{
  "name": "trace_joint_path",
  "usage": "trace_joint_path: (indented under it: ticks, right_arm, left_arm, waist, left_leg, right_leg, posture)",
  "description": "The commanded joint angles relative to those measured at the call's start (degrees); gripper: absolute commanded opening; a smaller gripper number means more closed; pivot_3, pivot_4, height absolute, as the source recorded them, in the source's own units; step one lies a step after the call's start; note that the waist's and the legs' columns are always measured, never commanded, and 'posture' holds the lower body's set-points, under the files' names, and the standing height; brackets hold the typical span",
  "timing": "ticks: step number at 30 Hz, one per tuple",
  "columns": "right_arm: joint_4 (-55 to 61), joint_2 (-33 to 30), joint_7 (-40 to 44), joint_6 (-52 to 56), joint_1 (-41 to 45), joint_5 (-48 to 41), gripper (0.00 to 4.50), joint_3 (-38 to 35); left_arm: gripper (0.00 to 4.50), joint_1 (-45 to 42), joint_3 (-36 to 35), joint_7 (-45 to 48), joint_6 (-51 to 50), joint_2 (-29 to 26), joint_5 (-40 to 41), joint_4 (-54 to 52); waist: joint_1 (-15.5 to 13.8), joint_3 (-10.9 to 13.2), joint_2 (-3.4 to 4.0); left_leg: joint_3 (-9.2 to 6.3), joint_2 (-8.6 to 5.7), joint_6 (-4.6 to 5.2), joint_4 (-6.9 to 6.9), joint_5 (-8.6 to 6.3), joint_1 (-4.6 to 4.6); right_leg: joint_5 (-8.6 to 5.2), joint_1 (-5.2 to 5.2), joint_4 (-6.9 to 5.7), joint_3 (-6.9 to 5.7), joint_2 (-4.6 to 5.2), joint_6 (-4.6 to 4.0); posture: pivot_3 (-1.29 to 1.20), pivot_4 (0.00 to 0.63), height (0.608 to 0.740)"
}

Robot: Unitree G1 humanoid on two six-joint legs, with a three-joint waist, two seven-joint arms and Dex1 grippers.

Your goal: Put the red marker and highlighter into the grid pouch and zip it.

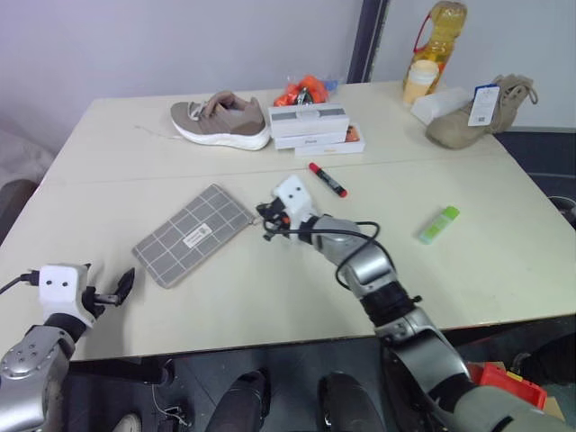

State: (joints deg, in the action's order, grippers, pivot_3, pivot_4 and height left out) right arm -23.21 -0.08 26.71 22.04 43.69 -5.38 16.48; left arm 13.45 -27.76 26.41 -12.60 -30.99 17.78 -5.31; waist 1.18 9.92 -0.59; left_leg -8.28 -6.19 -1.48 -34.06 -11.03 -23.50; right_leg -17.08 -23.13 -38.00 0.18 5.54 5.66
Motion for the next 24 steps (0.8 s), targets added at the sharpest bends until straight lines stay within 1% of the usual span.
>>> trace_joint_path:
  ticks: [1, 4, 7, 11, 16, 20, 24]
  right_arm:
    - [-5.4, 3.8, -0.4, -0.7, 4.3, 0.3, 0.05, -0.6]
    - [-13.2, 6.1, -2.9, 1.8, 7.3, 1.3, 0.05, -1.5]
    - [-19.3, 7.8, -5.7, 2.6, 9.1, 0.6, 0.05, -4.1]
    - [-19.6, 9.0, -4.8, 2.9, 9.4, -1.3, 0.05, -7.0]
    - [-19.4, 9.8, -4.3, 2.8, 9.7, -1.8, 0.05, -8.7]
    - [-19.2, 10.2, -4.1, 2.1, 9.6, -1.1, 0.05, -8.6]
    - [-18.6, 10.6, -4.1, 1.9, 9.4, -0.9, 0.05, -8.6]
  left_arm:
    - [4.5, 1.6, -1.0, 2.0, 2.0, -2.3, -1.1, -2.3]
    - [4.5, 2.1, -0.9, 2.8, 2.6, -3.5, -1.8, -2.2]
    - [4.5, 3.1, -0.4, 4.9, 3.8, -5.3, -3.0, -2.9]
    - [4.5, 4.8, 2.5, 8.7, 7.7, -8.2, -6.3, -3.6]
    - [4.5, 3.9, 6.4, 10.9, 14.1, -10.7, -11.2, -1.1]
    - [4.5, -2.0, 11.0, 9.6, 24.7, -12.8, -17.7, 6.0]
    - [4.5, -8.9, 16.6, 7.7, 38.5, -15.7, -25.6, 16.2]
  waist:
    - [-0.1, 0.0, 0.0]
    - [-0.1, 0.0, -0.01]
    - [-0.1, 0.0, -0.01]
    - [0.0, 0.0, 0.03]
    - [0.0, 0.0, 0.03]
    - [-0.1, 0.0, 0.07]
    - [-0.1, 0.0, 0.06]
  left_leg:
    - [0.0, 0.0, 0.0, 0.0, 0.0, 0.0]
    - [0.03, 0.0, -0.01, 0.0, 0.01, 0.01]
    - [0.02, 0.03, -0.03, 0.01, 0.02, 0.02]
    - [0.08, 0.06, -0.04, 0.07, 0.01, 0.04]
    - [0.11, 0.06, -0.04, 0.1, 0.01, 0.05]
    - [0.11, 0.07, -0.04, 0.15, 0.02, 0.06]
    - [0.11, 0.07, -0.06, 0.16, 0.03, 0.07]
  right_leg:
    - [0.01, -0.01, 0.0, 0.0, 0.0, -0.01]
    - [0.05, -0.05, -0.05, 0.04, -0.01, -0.07]
    - [0.09, -0.08, -0.06, 0.06, -0.06, -0.15]
    - [0.1, -0.13, -0.09, 0.18, -0.09, -0.16]
    - [0.1, -0.16, -0.09, 0.22, -0.1, -0.18]
    - [0.11, -0.21, -0.11, 0.23, -0.13, -0.19]
    - [0.13, -0.21, -0.15, 0.24, -0.15, -0.18]
  posture:
    - [0.0, 0.15, 0.74]
    - [0.0, 0.15, 0.74]
    - [0.0, 0.15, 0.74]
    - [0.0, 0.15, 0.74]
    - [0.0, 0.15, 0.74]
    - [0.0, 0.15, 0.74]
    - [0.0, 0.15, 0.74]
